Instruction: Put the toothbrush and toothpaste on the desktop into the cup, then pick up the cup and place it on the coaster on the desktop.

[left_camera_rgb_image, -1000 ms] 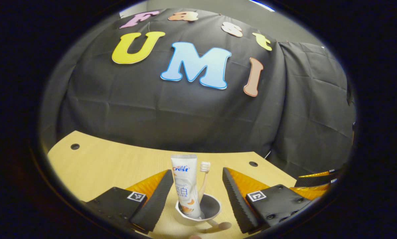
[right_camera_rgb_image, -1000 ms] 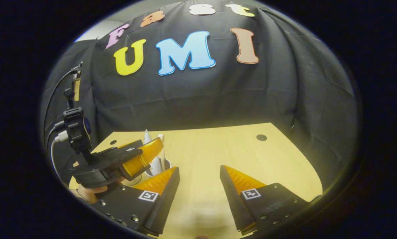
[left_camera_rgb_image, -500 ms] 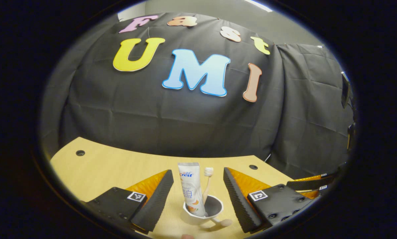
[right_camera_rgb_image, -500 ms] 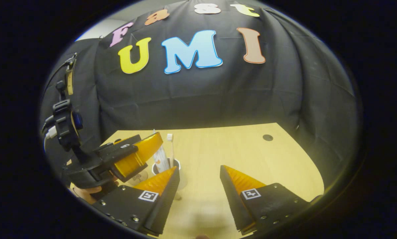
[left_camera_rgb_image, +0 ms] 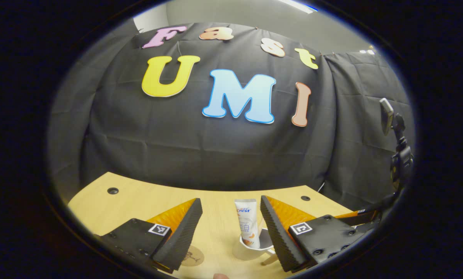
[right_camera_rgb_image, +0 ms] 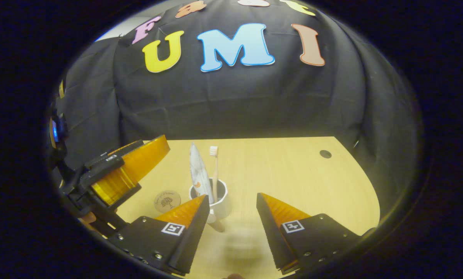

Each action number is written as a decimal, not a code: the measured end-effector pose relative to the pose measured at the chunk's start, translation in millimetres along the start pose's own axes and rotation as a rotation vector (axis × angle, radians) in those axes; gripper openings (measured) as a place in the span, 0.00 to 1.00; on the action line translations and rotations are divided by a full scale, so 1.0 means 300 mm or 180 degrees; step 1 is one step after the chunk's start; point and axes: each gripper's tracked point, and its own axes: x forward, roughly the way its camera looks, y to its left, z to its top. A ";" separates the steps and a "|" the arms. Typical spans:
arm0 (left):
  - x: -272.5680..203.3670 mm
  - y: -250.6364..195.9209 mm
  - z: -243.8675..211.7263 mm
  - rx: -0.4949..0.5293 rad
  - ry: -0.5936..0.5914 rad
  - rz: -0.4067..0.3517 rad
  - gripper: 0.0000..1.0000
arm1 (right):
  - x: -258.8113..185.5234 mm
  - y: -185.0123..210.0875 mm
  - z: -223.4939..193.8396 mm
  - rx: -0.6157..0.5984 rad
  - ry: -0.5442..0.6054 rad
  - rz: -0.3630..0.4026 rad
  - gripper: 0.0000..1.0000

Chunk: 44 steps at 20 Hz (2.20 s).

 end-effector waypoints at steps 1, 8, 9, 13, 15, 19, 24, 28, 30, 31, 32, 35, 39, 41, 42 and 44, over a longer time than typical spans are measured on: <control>-0.014 0.011 0.011 0.0018 -0.0024 0.0012 0.99 | 0.010 0.016 -0.009 -0.0031 0.0061 0.0019 0.76; -0.099 0.103 0.054 0.0053 -0.0100 0.0143 0.96 | 0.087 0.083 -0.118 -0.0146 0.0750 0.0092 0.76; -0.110 0.116 0.054 0.0034 -0.0089 0.0158 0.96 | 0.097 0.087 -0.136 -0.0155 0.0838 0.0082 0.76; -0.140 0.158 0.038 -0.0030 -0.0034 0.0206 0.96 | 0.139 0.103 -0.203 -0.0205 0.1271 0.0078 0.76; -0.157 0.170 0.027 -0.0041 0.0000 0.0205 0.96 | 0.160 0.101 -0.228 -0.0263 0.1458 0.0023 0.75; -0.172 0.190 0.015 -0.0053 0.0051 0.0200 0.96 | 0.195 0.103 -0.262 -0.0378 0.1773 -0.0042 0.75; -0.188 0.222 -0.003 -0.0099 0.0105 0.0225 0.96 | 0.240 0.103 -0.279 -0.0534 0.1984 -0.0084 0.73; -0.198 0.248 -0.024 -0.0149 0.0152 0.0274 0.96 | 0.270 0.109 -0.290 -0.0575 0.2078 -0.0065 0.76; -0.199 0.258 -0.032 -0.0177 0.0177 0.0295 0.96 | 0.274 0.106 -0.289 -0.0603 0.2095 -0.0078 0.76; -0.204 0.263 -0.033 -0.0189 0.0185 0.0307 0.94 | 0.278 0.105 -0.285 -0.0601 0.2090 -0.0082 0.76; -0.206 0.267 -0.037 -0.0202 0.0188 0.0318 0.99 | 0.281 0.104 -0.289 -0.0597 0.2104 -0.0078 0.76; -0.207 0.275 -0.044 -0.0214 0.0203 0.0342 0.96 | 0.285 0.101 -0.294 -0.0570 0.2137 -0.0075 0.74; -0.214 0.276 -0.045 -0.0211 0.0214 0.0346 0.95 | 0.283 0.091 -0.310 -0.0629 0.2207 -0.0074 0.55; -0.217 0.278 -0.046 -0.0208 0.0220 0.0351 0.96 | 0.282 0.090 -0.320 -0.0563 0.2241 -0.0067 0.30; -0.222 0.281 -0.045 -0.0207 0.0219 0.0360 0.96 | 0.276 0.087 -0.320 -0.0537 0.2251 -0.0058 0.30; -0.228 0.287 -0.048 -0.0208 0.0230 0.0373 0.96 | 0.276 0.090 -0.318 -0.0585 0.2225 -0.0030 0.28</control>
